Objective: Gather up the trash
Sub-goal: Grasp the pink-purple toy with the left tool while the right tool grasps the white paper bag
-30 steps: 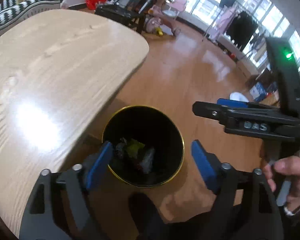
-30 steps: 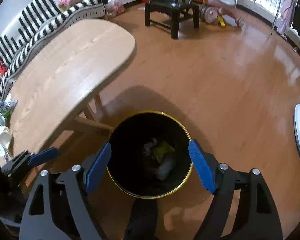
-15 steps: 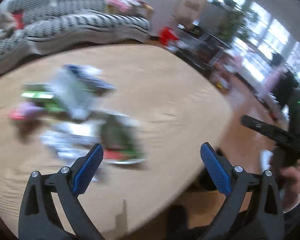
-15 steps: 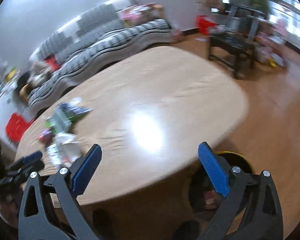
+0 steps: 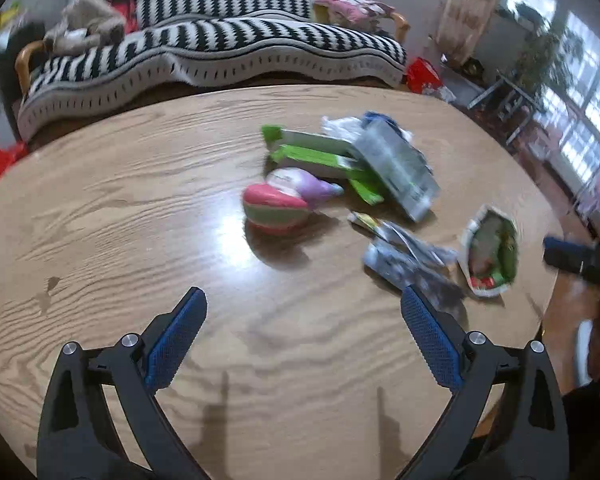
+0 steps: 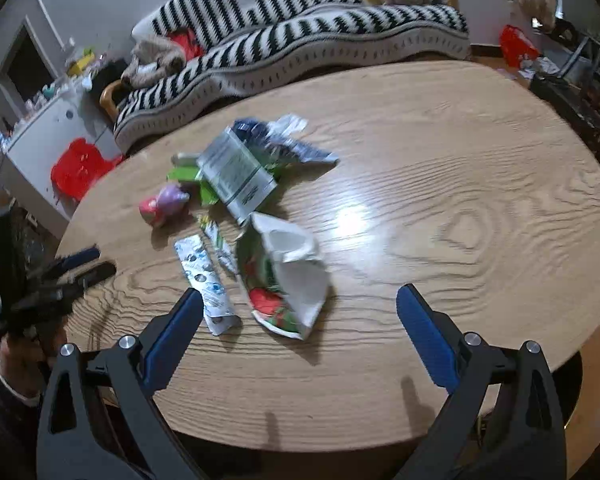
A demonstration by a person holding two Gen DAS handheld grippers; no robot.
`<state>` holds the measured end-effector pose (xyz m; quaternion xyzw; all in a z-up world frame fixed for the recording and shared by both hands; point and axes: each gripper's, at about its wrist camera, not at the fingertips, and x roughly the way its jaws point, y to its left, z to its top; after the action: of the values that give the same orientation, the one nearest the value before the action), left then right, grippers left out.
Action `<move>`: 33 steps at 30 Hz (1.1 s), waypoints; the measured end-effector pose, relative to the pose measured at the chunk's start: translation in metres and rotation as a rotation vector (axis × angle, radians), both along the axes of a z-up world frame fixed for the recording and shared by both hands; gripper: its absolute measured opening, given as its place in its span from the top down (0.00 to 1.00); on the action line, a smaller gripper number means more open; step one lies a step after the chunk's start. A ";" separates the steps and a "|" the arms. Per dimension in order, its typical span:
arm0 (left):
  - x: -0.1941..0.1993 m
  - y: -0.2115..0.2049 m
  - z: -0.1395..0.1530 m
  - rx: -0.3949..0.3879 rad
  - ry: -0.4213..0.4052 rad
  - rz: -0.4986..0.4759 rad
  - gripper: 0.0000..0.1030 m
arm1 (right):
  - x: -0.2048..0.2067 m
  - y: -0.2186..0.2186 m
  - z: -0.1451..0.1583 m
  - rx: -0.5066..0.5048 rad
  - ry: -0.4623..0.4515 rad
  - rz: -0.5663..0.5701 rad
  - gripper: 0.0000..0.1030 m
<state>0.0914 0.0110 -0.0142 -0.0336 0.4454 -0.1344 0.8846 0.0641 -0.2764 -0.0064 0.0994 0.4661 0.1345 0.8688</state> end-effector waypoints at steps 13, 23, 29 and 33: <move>0.087 -0.023 -0.028 0.056 -0.015 -0.066 0.08 | 0.037 0.021 -0.038 -0.080 0.085 0.059 0.09; 0.105 -0.044 -0.046 0.161 0.001 -0.124 0.37 | 0.046 0.023 -0.048 -0.047 0.116 0.124 0.49; 0.085 -0.047 -0.028 0.200 -0.037 -0.139 0.48 | 0.036 0.016 -0.034 -0.019 0.078 0.115 0.50; 0.073 -0.045 -0.015 0.175 -0.043 -0.128 0.49 | 0.030 0.005 -0.023 -0.003 0.047 0.078 0.50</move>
<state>0.1647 -0.0345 -0.0287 0.0755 0.4374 -0.1520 0.8831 0.0938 -0.2712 -0.0293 0.0830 0.4903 0.1652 0.8517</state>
